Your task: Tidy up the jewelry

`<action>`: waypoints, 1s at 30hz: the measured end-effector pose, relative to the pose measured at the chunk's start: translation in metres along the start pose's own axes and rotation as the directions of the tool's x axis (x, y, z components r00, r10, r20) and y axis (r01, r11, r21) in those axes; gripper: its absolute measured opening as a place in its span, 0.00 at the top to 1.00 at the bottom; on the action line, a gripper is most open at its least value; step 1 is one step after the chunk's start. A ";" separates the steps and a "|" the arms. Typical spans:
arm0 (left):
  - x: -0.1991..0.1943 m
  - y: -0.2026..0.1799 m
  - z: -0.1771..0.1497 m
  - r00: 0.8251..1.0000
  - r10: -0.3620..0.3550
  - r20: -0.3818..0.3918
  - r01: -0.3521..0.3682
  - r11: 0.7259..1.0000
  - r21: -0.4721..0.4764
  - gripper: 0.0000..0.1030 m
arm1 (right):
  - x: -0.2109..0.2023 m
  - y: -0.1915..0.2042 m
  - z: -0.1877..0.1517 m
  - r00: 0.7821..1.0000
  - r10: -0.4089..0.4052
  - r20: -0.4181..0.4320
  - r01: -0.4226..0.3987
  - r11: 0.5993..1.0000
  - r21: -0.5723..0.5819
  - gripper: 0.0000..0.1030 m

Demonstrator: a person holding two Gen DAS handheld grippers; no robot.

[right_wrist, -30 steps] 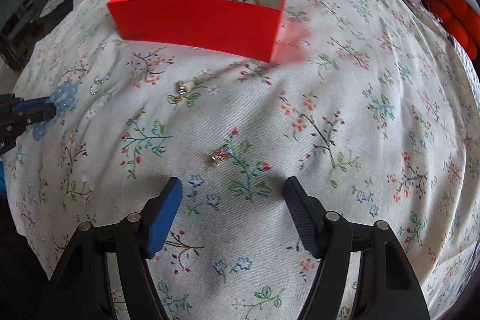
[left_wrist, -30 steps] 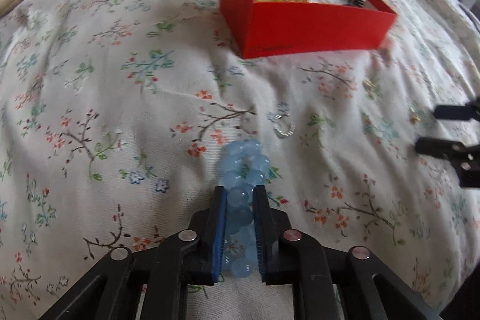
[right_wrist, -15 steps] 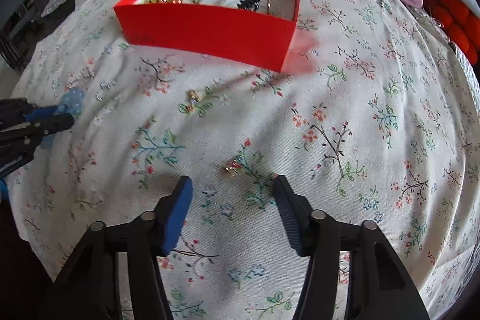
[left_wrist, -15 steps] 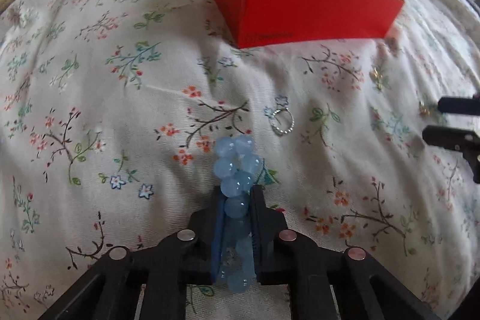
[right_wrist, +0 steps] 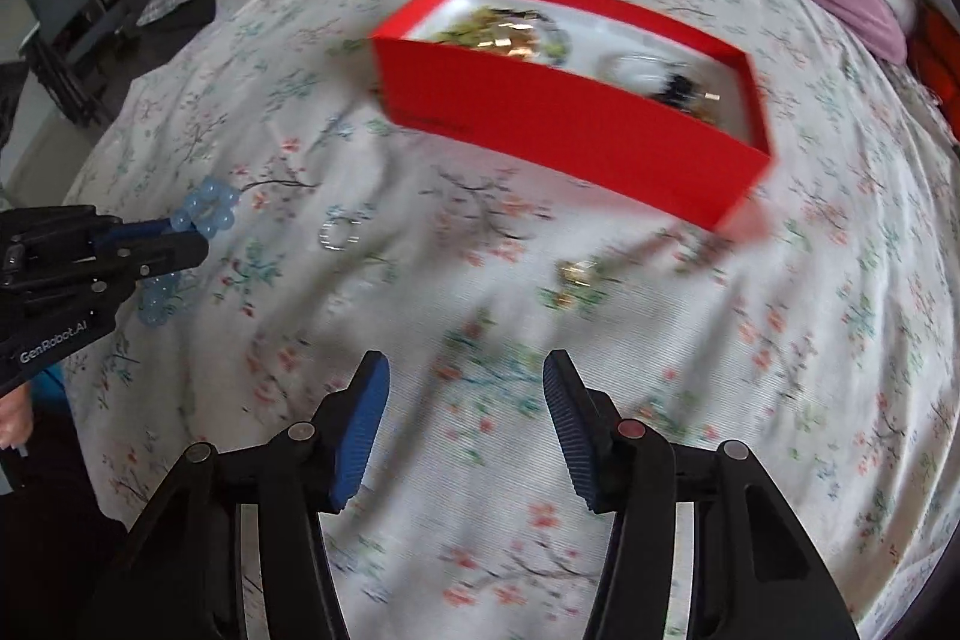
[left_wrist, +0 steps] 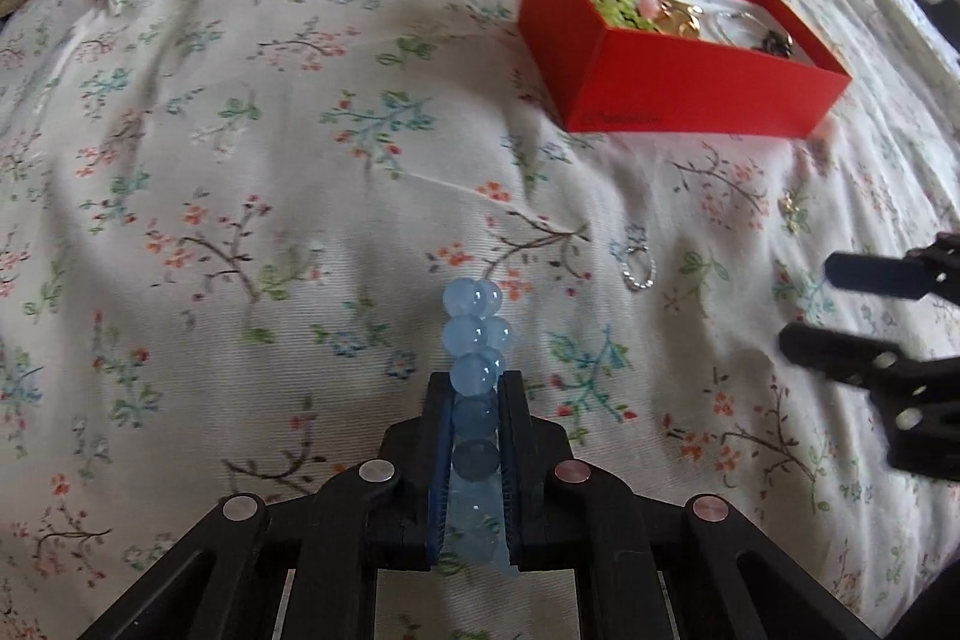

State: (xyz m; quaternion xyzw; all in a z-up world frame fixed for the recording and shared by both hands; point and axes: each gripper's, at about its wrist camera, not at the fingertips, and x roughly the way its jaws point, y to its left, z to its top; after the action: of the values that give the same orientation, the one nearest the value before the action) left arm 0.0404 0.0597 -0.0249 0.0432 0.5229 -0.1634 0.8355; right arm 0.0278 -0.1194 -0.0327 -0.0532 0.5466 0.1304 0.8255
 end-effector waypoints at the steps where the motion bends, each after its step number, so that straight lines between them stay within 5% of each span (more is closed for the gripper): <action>1: -0.001 0.001 0.000 1.000 0.005 0.003 -0.005 1.000 -0.002 0.92 | 0.003 0.005 0.002 1.000 0.005 -0.005 -0.005 1.000 -0.005 0.47; 12: -0.008 0.021 -0.001 1.000 0.004 0.010 -0.003 0.999 -0.045 0.92 | 0.032 0.052 0.028 0.999 0.039 -0.002 -0.039 0.996 -0.081 0.60; 30: -0.006 0.027 -0.003 1.000 0.014 0.000 -0.014 0.998 -0.066 0.92 | 0.045 0.059 0.045 0.999 0.016 0.047 -0.012 0.997 -0.080 0.85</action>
State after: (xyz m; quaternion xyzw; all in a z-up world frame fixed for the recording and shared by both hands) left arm 0.0441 0.0871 -0.0237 0.0192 0.5274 -0.1402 0.8378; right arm 0.0684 -0.0456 -0.0526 -0.0793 0.5217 0.1591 0.8344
